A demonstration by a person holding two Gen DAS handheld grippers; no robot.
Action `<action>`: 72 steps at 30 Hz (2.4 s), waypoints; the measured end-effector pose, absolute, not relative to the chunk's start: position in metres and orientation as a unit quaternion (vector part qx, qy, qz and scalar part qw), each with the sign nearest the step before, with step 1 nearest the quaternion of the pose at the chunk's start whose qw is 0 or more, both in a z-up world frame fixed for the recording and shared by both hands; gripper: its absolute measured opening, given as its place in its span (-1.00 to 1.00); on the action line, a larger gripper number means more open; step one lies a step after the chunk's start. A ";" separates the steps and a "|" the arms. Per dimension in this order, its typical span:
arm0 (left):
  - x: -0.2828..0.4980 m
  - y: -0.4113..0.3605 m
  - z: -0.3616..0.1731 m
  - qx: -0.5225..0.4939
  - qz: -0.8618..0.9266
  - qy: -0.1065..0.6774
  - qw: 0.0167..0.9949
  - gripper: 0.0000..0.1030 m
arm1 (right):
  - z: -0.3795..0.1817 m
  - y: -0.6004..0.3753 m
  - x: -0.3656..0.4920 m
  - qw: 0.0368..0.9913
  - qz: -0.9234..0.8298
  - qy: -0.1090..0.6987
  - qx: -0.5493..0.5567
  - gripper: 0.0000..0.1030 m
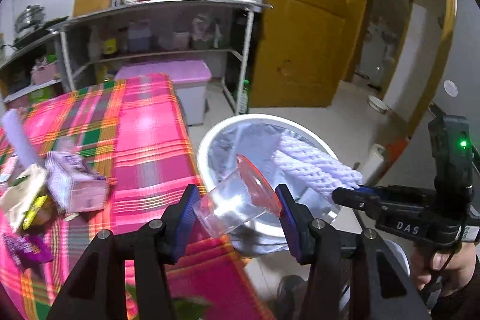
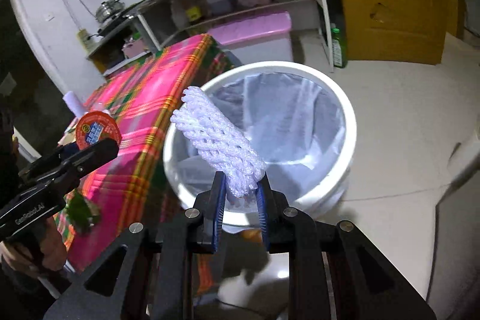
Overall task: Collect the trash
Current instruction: 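Open the left tool over the bin while the right tool releases the mesh net into it, then reach the right tool to the green snack bag and grasp it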
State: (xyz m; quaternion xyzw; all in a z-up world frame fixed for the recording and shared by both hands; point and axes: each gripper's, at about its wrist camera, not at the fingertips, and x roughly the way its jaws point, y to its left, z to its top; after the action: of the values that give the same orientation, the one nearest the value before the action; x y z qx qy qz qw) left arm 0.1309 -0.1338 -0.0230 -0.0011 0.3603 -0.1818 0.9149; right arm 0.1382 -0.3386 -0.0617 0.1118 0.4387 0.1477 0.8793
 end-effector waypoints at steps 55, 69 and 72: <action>0.055 -0.045 -0.007 -0.048 -0.113 0.330 0.936 0.05 | -0.021 -0.241 0.079 0.878 0.267 0.397 0.028 -0.01; 0.027 0.010 -0.012 -0.080 -0.056 0.327 0.940 0.05 | -0.031 -0.188 0.069 0.857 0.315 0.407 -0.012 0.07; 0.025 0.020 -0.014 -0.088 -0.046 0.328 0.939 0.05 | -0.034 -0.179 0.072 0.853 0.321 0.411 -0.016 0.13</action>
State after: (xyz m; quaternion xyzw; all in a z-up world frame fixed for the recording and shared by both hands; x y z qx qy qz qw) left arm 0.0249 0.0205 -0.0136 -0.0878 0.3280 -0.0456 0.9395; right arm 0.0718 -0.1788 -0.0343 -0.0157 0.4109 0.3209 0.8532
